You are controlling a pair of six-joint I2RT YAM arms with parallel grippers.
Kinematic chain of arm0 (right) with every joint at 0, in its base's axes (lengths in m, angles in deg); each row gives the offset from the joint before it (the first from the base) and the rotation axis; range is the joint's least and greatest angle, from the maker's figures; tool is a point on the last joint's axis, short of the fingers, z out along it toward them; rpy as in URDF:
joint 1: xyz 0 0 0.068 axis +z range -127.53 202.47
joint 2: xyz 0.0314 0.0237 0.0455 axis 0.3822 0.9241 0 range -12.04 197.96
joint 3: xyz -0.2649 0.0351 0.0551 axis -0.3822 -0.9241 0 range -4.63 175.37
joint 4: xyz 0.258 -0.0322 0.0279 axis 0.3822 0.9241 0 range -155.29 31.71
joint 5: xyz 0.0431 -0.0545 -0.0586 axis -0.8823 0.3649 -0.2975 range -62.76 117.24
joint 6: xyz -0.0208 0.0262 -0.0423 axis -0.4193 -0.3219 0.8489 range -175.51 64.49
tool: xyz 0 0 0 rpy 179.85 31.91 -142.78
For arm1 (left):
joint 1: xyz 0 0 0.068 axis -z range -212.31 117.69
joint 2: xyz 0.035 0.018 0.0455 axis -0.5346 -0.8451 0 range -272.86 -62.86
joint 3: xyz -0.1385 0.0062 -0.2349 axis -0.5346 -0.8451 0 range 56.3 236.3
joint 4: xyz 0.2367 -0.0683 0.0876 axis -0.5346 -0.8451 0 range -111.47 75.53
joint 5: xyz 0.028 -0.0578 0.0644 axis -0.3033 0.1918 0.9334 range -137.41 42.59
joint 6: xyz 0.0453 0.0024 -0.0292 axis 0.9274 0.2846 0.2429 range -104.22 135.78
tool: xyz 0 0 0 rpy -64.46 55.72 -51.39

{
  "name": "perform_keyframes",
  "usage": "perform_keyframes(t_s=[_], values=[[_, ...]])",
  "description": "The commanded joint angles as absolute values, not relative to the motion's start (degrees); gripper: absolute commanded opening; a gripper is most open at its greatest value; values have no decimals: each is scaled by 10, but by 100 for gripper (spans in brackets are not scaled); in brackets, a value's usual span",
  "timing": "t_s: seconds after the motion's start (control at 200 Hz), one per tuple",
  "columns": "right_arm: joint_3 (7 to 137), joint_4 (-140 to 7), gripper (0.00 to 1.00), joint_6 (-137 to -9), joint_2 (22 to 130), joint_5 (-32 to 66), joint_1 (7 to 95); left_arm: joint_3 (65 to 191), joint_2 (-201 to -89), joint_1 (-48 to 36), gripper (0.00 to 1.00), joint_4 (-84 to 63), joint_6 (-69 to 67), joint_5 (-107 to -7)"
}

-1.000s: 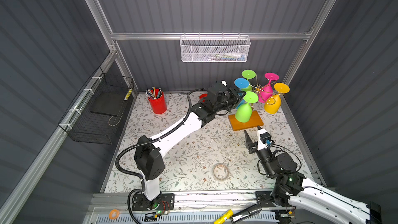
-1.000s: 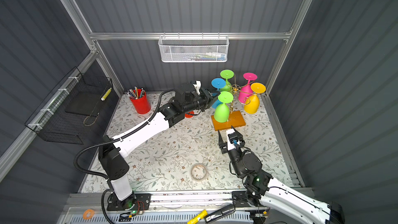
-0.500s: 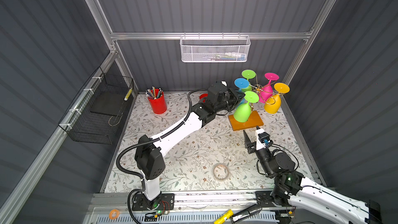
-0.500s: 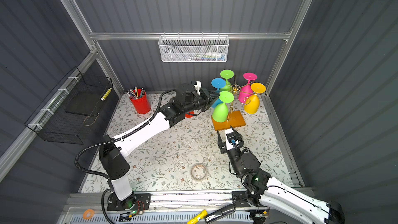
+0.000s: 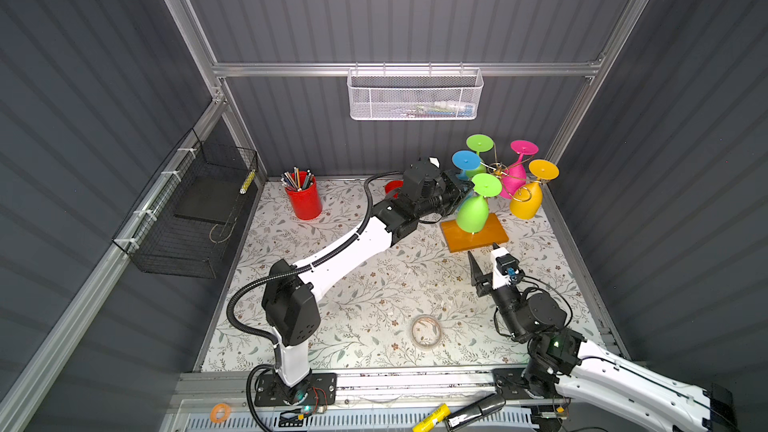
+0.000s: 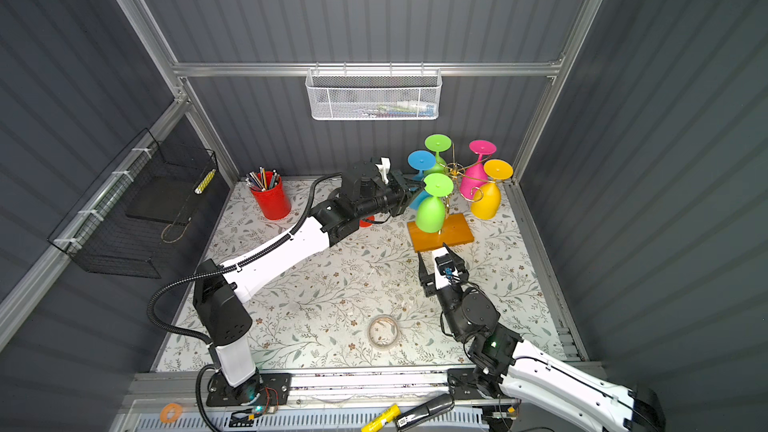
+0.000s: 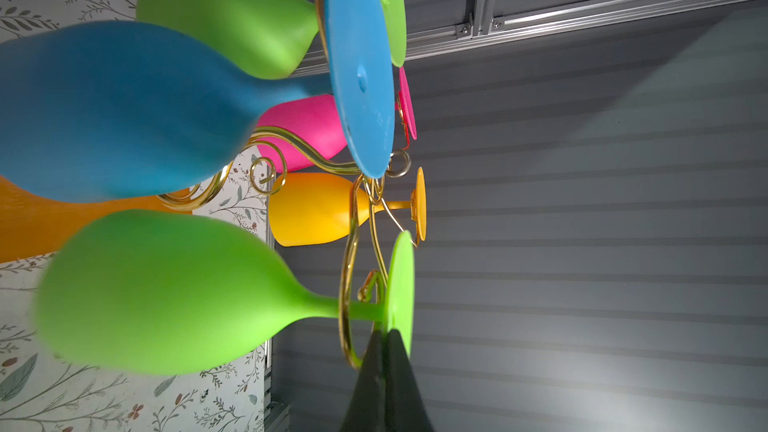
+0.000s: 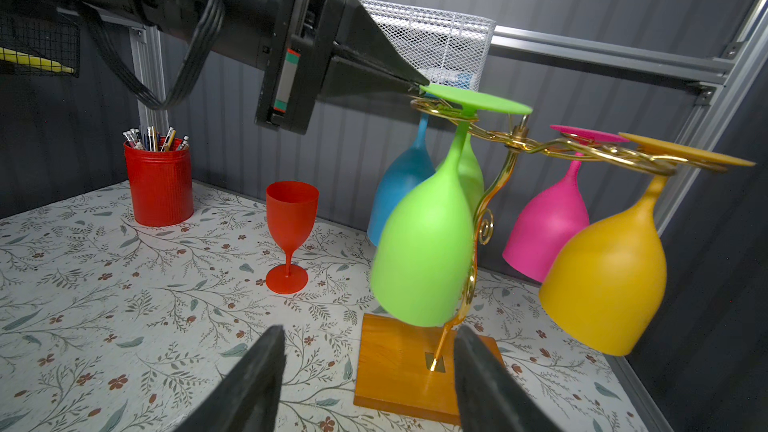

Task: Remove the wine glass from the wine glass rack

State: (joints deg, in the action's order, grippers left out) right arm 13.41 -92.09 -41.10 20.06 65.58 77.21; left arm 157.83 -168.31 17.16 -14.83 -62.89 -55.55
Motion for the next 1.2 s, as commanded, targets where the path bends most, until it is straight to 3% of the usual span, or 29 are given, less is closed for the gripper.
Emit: perform_keyframes(t_s=[0.0,1.196], values=[[136,-935,65,-418,198,656,769,1589,-1686,175,2,-135,-621,-559],[129,-869,65,-439,134,673,769,1627,-1690,175,0,-155,-585,-540]])
